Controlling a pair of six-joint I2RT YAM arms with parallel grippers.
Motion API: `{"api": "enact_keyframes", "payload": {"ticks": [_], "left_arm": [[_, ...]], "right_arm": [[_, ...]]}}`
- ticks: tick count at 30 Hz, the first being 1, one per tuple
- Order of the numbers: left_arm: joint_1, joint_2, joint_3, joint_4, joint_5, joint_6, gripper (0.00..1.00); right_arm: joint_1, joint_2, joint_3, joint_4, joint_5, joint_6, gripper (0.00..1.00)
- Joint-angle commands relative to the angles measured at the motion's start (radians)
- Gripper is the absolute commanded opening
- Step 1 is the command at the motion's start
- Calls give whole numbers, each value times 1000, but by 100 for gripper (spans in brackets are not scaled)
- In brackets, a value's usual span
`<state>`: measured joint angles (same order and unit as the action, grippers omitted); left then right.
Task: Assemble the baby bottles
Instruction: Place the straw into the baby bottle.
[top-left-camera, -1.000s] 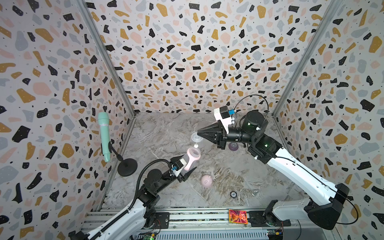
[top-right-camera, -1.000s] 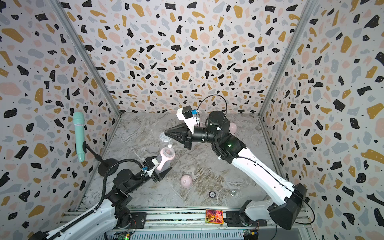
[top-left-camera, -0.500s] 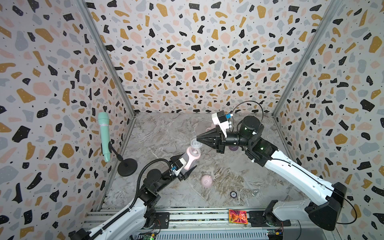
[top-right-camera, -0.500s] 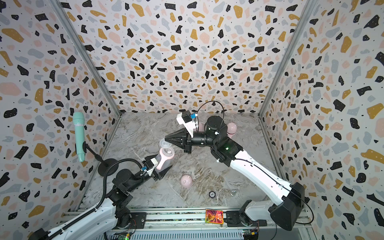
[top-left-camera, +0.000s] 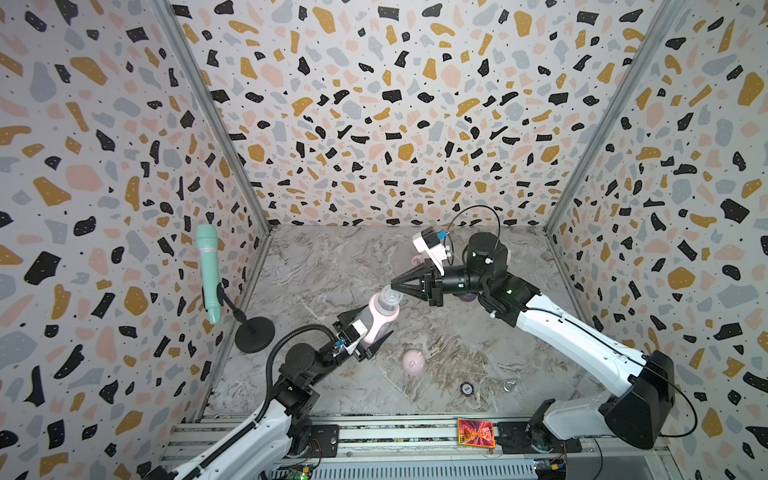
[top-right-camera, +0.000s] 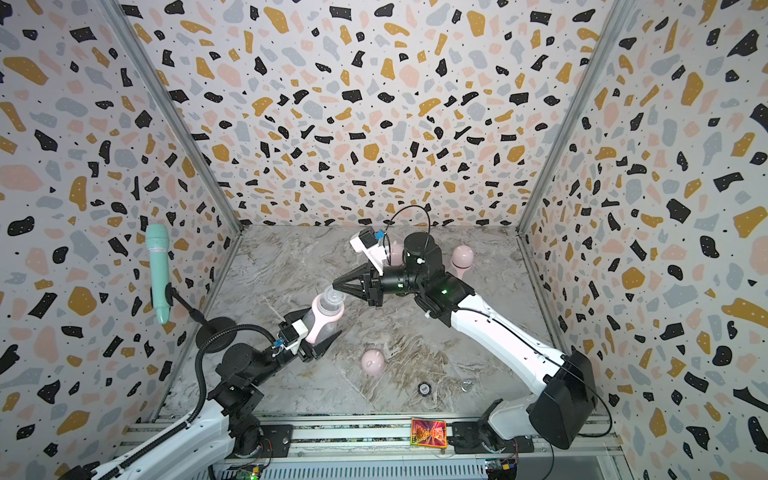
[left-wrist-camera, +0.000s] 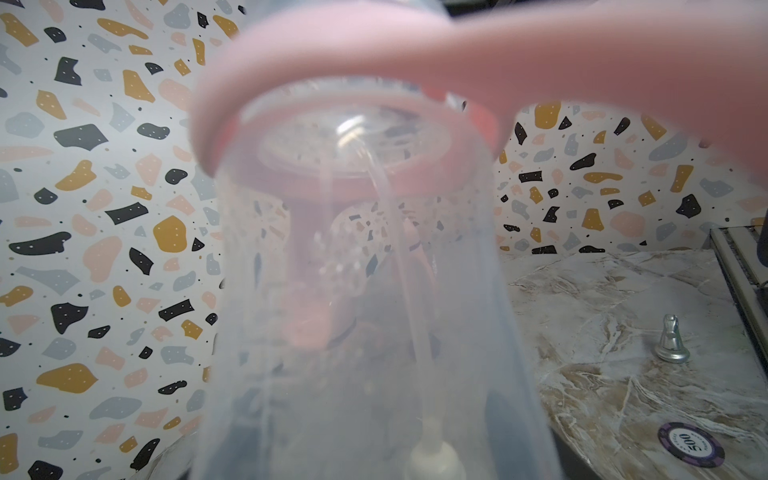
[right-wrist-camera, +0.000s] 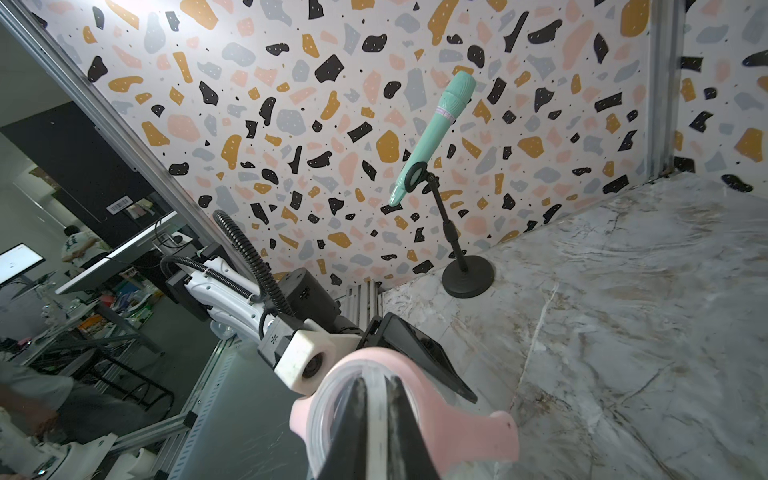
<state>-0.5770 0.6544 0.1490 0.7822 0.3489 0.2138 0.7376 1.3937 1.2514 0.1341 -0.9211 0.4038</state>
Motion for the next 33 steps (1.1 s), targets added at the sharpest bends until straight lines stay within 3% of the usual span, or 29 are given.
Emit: {"api": "enact_keyframes", "payload": {"ticks": [1,7,11,25,30,33], "left_arm": [[3,-28,7,122,14,-14,36],[3,-29,9,122,8,-11,36],[3,-34,7,119,6,-12,36],[3,-44,17,88,-6,-4,36],[3,-51,8,57,-58,-13,36],[3,-61,0,27,-75,-14,36]], "right_arm": [[8,23,10,-20,-54,18,0],[17,22,2,-84,-34,-37,4],[25,1,-8,-155,94,-96,15],[83,-8,13,-231,251,-180,21],[63,-64,37,-293,445,-211,39],[13,-92,42,-315,463,-216,58]]}}
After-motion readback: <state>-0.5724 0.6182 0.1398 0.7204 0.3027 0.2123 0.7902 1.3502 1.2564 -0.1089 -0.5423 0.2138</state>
